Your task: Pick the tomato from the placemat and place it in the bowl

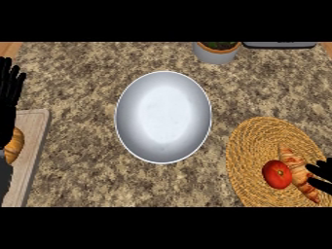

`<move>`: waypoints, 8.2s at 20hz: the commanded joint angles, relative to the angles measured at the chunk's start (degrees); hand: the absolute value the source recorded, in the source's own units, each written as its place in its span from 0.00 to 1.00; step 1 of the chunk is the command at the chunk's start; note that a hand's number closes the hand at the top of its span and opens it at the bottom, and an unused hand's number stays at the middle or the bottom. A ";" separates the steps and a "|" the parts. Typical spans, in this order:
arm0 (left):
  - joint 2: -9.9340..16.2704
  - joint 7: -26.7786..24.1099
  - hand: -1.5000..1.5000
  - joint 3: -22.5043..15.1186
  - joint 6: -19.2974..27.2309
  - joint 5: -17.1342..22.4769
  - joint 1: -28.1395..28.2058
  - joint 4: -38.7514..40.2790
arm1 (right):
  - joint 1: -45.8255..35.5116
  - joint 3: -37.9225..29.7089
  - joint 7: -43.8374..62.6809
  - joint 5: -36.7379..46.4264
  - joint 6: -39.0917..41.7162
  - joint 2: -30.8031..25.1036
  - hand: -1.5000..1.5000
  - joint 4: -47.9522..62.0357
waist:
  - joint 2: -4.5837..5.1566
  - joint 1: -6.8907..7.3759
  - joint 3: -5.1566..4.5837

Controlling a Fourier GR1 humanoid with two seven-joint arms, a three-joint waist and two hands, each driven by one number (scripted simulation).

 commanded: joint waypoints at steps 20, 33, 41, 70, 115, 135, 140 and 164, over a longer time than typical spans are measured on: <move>-1.51 -1.72 0.50 3.09 -3.48 -2.40 1.23 0.83 | -14.08 8.95 -14.39 21.33 -5.10 13.85 0.00 26.76 | 0.00 0.14 0.00; -4.87 -2.30 0.50 2.12 -2.06 -5.01 -0.86 1.90 | -13.11 14.75 -11.79 32.48 -8.60 22.18 0.00 28.23 | -0.03 -0.06 0.00; -3.53 0.96 0.50 3.60 -2.42 -5.07 -3.37 2.11 | -18.57 15.19 -11.45 36.85 -8.63 26.29 0.00 36.22 | -0.01 0.06 0.00; -1.54 1.10 0.50 10.78 -0.48 -5.23 3.59 0.76 | -1.30 -10.90 11.60 38.40 -23.78 35.80 1.00 45.14 | -2.71 -14.31 -0.78; -4.89 2.99 0.50 3.35 -3.79 -4.63 -2.70 -1.60 | -7.64 39.35 79.62 49.62 -30.78 52.47 1.00 -10.38 | 0.67 2.05 -0.65; -3.95 0.21 0.50 4.08 -6.17 -3.84 -3.30 1.23 | -40.55 32.00 102.69 37.83 -47.03 52.46 0.00 27.03 | 0.61 3.20 0.00; -5.02 2.17 0.50 2.63 -4.74 -4.86 -4.27 -0.07 | -43.58 29.82 96.15 36.43 -59.64 52.46 0.00 30.27 | 0.46 3.22 0.14; -3.40 0.05 0.50 6.35 -4.55 -4.51 1.06 -0.76 | 1.46 35.08 85.05 56.69 -82.96 52.48 0.00 -7.34 | -0.62 -1.88 0.03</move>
